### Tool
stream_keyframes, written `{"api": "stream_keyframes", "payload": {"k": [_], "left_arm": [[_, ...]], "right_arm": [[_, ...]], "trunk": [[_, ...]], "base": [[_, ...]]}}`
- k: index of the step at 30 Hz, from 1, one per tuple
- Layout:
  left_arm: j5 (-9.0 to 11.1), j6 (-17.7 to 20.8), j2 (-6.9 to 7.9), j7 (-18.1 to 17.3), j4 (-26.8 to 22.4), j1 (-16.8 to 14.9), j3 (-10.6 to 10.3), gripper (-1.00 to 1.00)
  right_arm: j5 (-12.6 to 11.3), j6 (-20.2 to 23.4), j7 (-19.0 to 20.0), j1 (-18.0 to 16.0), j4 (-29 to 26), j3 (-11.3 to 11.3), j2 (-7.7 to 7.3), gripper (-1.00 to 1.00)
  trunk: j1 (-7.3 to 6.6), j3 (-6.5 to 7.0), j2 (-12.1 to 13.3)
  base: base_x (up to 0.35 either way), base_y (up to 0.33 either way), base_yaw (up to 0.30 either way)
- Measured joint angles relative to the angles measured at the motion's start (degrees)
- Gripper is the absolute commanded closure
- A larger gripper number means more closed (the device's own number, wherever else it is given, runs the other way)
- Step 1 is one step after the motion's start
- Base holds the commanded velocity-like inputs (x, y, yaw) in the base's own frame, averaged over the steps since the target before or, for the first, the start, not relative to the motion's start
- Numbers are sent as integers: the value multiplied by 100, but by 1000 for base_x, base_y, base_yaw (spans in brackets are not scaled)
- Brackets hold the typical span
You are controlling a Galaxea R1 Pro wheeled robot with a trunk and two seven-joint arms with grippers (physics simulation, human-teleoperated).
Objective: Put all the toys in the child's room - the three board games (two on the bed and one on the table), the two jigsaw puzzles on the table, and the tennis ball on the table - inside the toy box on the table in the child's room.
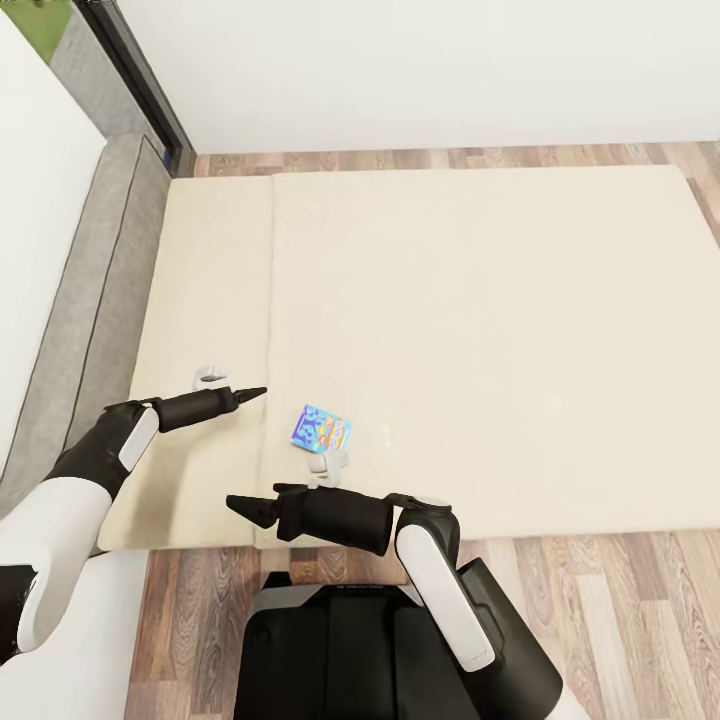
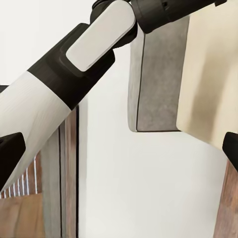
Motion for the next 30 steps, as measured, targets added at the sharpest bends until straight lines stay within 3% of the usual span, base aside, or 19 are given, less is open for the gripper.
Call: {"api": "stream_keyframes", "payload": {"k": [11, 30], "left_arm": [[0, -1, -3, 0, 1, 0, 0, -100], [0, 2, 0, 0, 1, 0, 0, -100]], "right_arm": [[1, 1, 5, 0, 0, 0, -7, -100], [1, 1, 0, 0, 0, -1, 1, -100]], "trunk": [[0, 81, 0], [0, 88, 0]], "base": [[0, -53, 12], [0, -91, 1]]}}
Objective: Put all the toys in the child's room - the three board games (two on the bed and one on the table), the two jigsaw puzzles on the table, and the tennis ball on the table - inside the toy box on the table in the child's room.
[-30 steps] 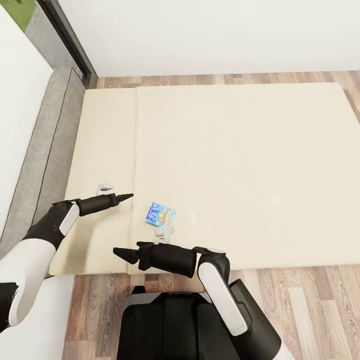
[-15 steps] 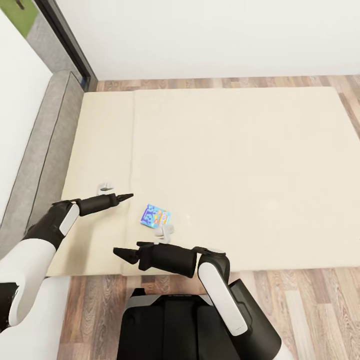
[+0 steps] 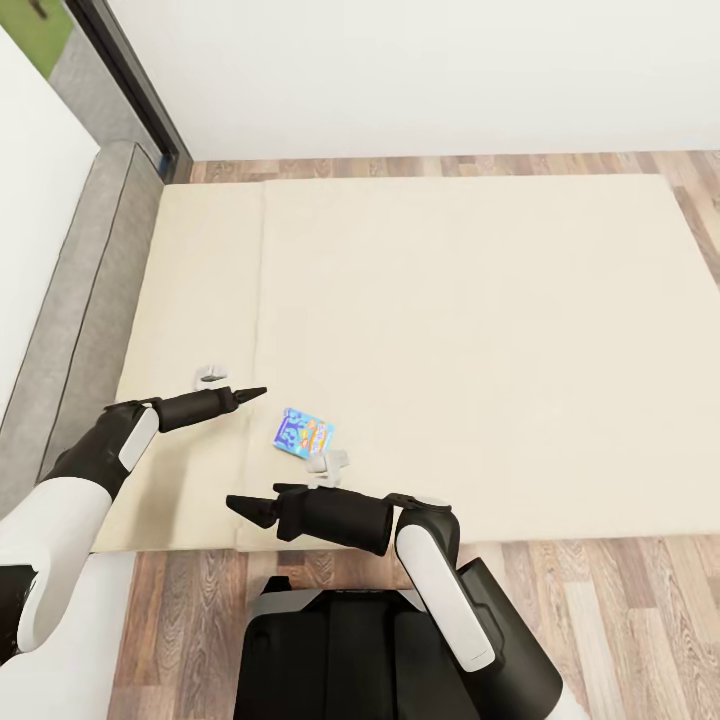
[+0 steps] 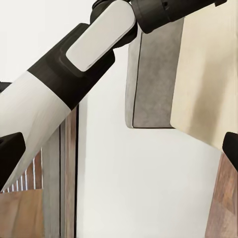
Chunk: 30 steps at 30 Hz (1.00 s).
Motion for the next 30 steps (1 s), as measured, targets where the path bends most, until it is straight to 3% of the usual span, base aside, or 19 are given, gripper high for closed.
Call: {"api": "stream_keyframes", "payload": {"k": [30], "left_arm": [[0, 6, -6, 0, -1, 0, 0, -100]], "right_arm": [[0, -1, 0, 0, 0, 0, 0, -100]], "trunk": [[0, 0, 0]], "base": [[-13, -107, 0]]}}
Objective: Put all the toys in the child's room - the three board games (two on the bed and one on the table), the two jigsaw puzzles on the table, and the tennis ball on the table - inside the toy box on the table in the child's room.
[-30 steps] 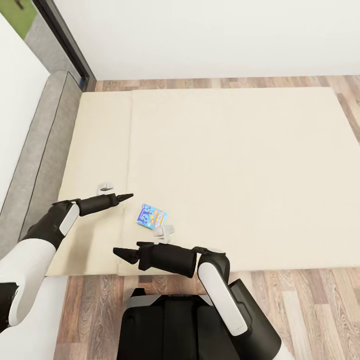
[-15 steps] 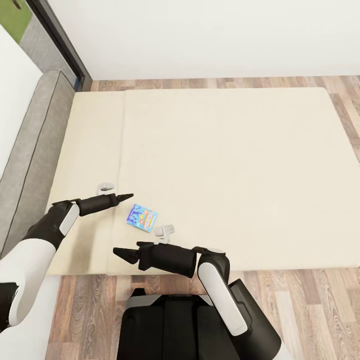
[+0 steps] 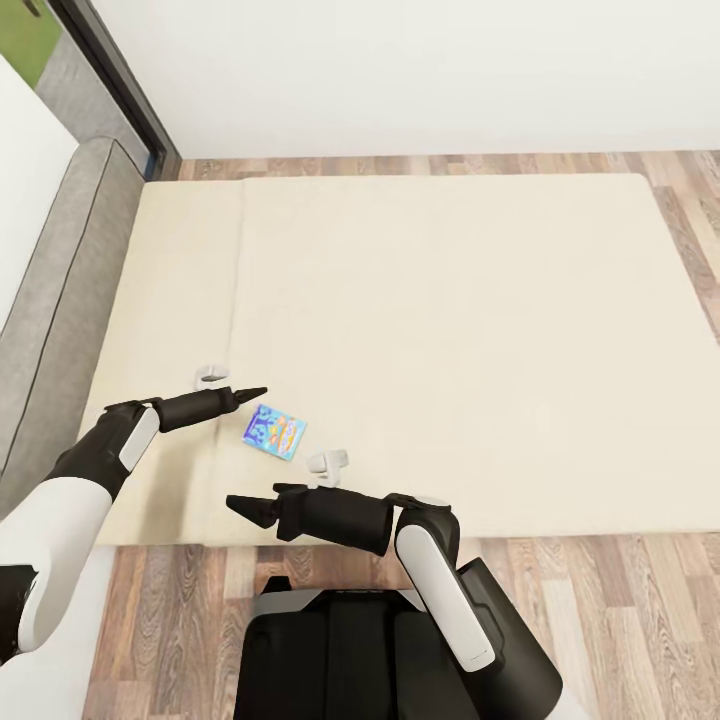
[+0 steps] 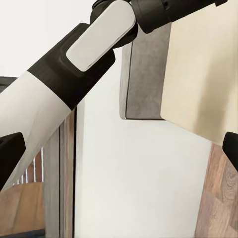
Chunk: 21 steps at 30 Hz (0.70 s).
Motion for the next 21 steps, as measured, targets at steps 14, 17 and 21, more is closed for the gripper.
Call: {"api": "stream_keyframes", "payload": {"k": [14, 17, 21], "left_arm": [[-3, 8, -5, 2, 0, 0, -1, -100], [-13, 14, 1, 16, 0, 0, 4, -100], [-39, 27, -7, 113, 0, 0, 7, -100]], "right_arm": [[0, 0, 0, 0, 0, 0, -2, -100], [0, 0, 0, 0, 0, 0, -4, -100], [0, 0, 0, 0, 0, 0, -5, -100]], "trunk": [[0, 0, 0], [0, 0, 0], [0, 0, 0]], "base": [[-3, -124, 0], [0, -11, 0], [0, -3, 0]]}}
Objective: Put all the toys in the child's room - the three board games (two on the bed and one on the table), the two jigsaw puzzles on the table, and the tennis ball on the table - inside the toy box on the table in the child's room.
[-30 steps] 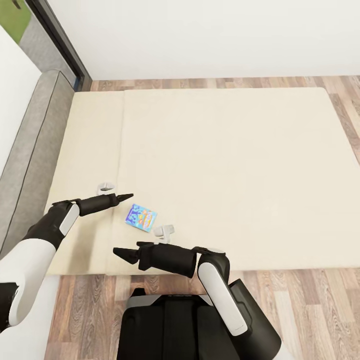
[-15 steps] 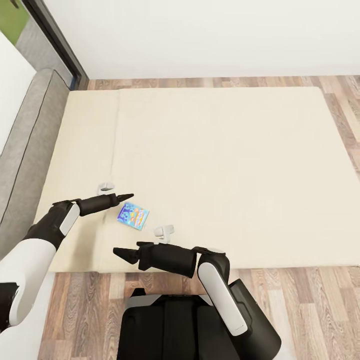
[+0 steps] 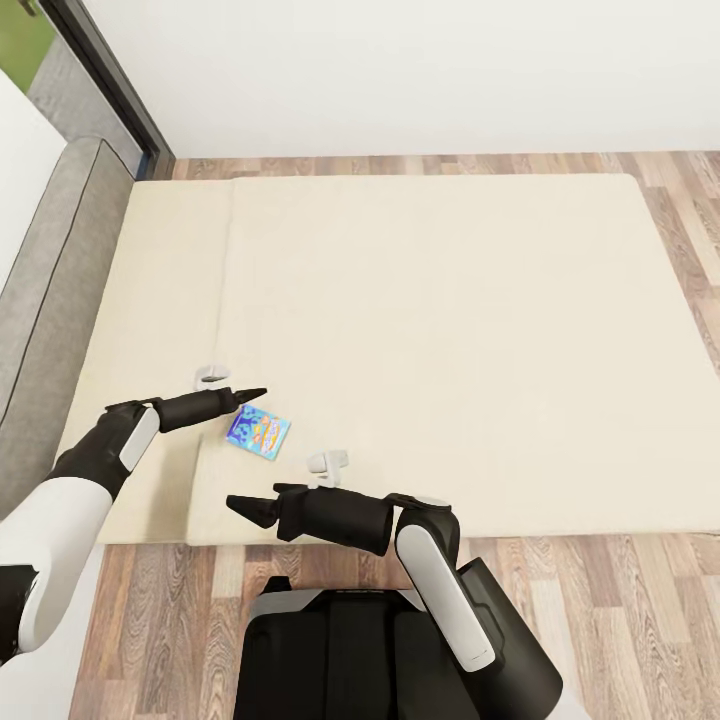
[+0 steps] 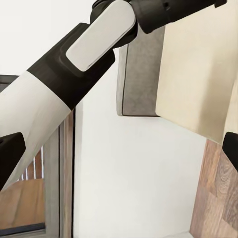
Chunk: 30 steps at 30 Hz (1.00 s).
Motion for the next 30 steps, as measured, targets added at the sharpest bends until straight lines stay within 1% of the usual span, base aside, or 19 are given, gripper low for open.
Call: {"api": "stream_keyframes", "payload": {"k": [2, 4, 6, 7, 8, 10, 11, 14, 18, 30], "left_arm": [[-5, 37, -2, 144, 4, 0, 4, -100], [-7, 124, -3, 384, 7, 0, 9, -100], [-10, 241, -7, 810, 9, 0, 13, -100], [-6, 260, -9, 929, 10, 0, 14, -100], [-4, 286, -10, 1146, 10, 0, 15, -100], [0, 314, -11, 1424, 11, 0, 19, -100], [0, 320, -12, 1499, 11, 0, 20, -100], [-6, 341, -17, 1683, 10, -1, 23, -100], [-5, 394, -18, 1790, 24, -6, 11, -100], [-10, 442, -5, 1853, 135, -9, -49, -100]], "right_arm": [[0, 0, 0, 0, 0, 0, 0, -100], [0, 0, -2, 0, 0, 0, -2, -100], [0, 0, -1, 0, 0, 0, -6, -100], [0, 0, 0, 0, 0, 0, -8, -100], [0, 0, 0, 0, 0, 0, -9, -100], [0, 0, 0, 0, 0, 0, -11, -100], [0, 0, 0, 0, 0, 0, -11, -100], [0, 0, 0, 0, 0, 0, -15, -100], [5, -8, 5, 0, 0, 0, -24, -100], [13, -172, 10, 0, -6, 18, -30, -100]], "trunk": [[0, 0, 0], [0, 0, 0], [0, 0, 0], [0, 0, 0], [0, 0, 0], [0, 0, 0], [0, 0, 0], [0, 0, 0], [0, 0, 0], [0, 0, 0]], "base": [[0, -1, 0], [0, 0, 0], [0, 0, 0], [0, 0, 0], [0, 0, 0], [0, 0, 0], [0, 0, 0], [0, 0, 0], [0, 0, 0], [0, 0, 0]]}}
